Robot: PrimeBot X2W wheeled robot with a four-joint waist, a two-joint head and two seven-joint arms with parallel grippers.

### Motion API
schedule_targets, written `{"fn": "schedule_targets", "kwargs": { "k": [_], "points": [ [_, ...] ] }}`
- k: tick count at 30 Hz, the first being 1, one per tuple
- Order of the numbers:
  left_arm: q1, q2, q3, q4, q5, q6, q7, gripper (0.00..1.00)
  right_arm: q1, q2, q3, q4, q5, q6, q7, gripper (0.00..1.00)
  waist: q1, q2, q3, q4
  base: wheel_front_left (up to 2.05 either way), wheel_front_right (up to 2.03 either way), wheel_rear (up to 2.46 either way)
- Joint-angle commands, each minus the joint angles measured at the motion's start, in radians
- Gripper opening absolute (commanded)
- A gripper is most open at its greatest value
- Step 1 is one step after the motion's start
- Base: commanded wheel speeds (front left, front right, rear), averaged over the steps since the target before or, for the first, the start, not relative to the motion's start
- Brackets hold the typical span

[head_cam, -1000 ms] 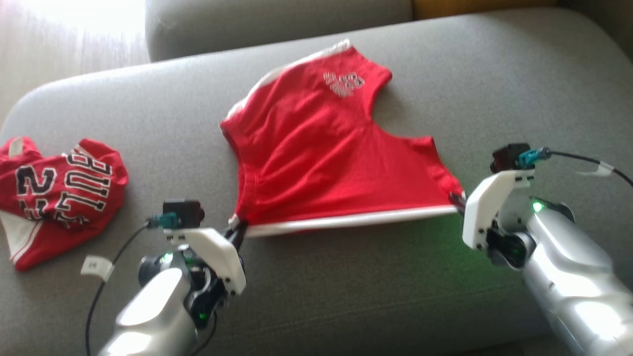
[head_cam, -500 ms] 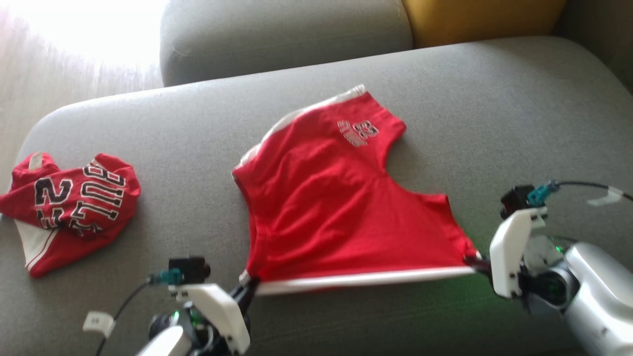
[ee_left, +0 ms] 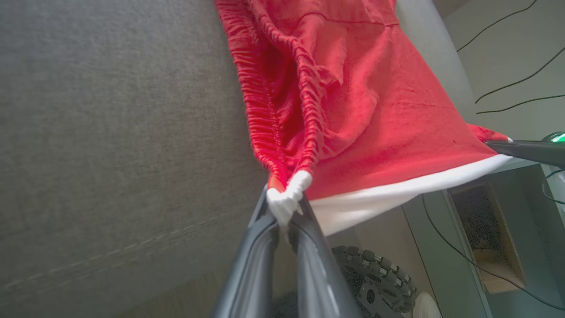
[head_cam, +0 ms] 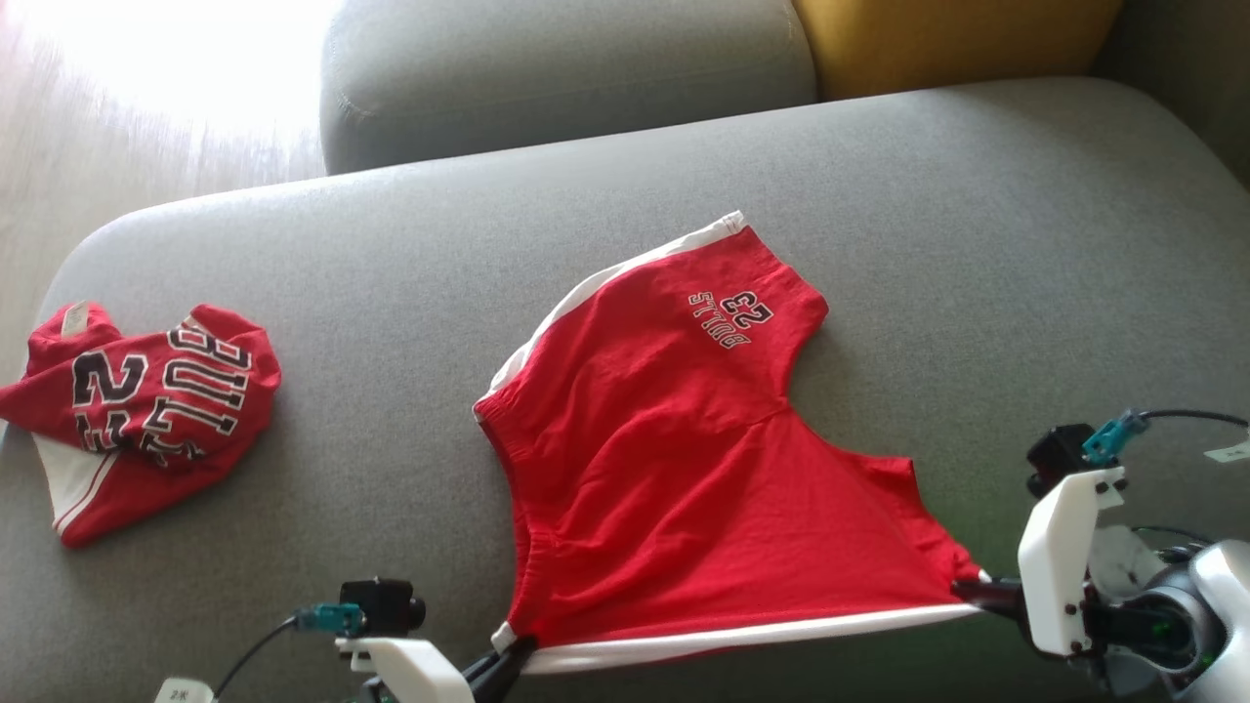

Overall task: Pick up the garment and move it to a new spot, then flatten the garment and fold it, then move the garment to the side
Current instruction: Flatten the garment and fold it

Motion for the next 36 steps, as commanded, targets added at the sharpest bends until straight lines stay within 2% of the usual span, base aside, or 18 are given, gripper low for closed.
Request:
{"fn": "schedule_targets", "kwargs": {
  "k": [1, 12, 17, 26, 31, 36],
  "points": [
    [-0.032, 0.044, 0.05, -0.057, -0.009, 0.019, 0.006, 0.0, -0.005, -0.029, -0.041, -0.054, -0.025, -0.001, 0.015, 0.0, 0.0001, -0.0001, 0.004, 0.001, 0.0, 0.0, 0.0],
    [-0.05, 0.038, 0.145, -0.257, -0.17, 0.103, 0.113, 0.0, -0.048, 0.058, -0.179, -0.171, -0.128, -0.001, 0.058, 0.0, 0.0001, -0.0001, 0.058, 0.014, 0.0, 0.0, 0.0],
    [-0.092, 0.036, 0.188, -0.344, -0.257, 0.159, 0.201, 0.0, -0.138, 0.095, -0.223, -0.183, -0.165, -0.001, 0.069, 0.0, 0.0001, -0.0001, 0.112, 0.036, 0.0, 0.0, 0.0],
    [-0.185, 0.022, 0.242, -0.421, -0.343, 0.227, 0.288, 0.0, -0.349, 0.141, -0.239, -0.1, -0.212, -0.001, 0.022, 0.0, 0.0001, -0.0001, 0.196, 0.082, 0.0, 0.0, 0.0],
    [-0.266, 0.014, 0.255, -0.405, -0.355, 0.264, 0.33, 0.0, -0.465, 0.149, -0.227, -0.021, -0.234, -0.001, -0.017, 0.0, 0.0001, -0.0001, 0.253, 0.109, 0.0, 0.0, 0.0],
    [-0.353, 0.004, 0.25, -0.383, -0.359, 0.279, 0.378, 0.0, -0.57, 0.157, -0.199, 0.051, -0.249, -0.001, -0.077, 0.0, 0.0001, -0.0001, 0.311, 0.129, 0.0, 0.0, 0.0]
  ]
}}
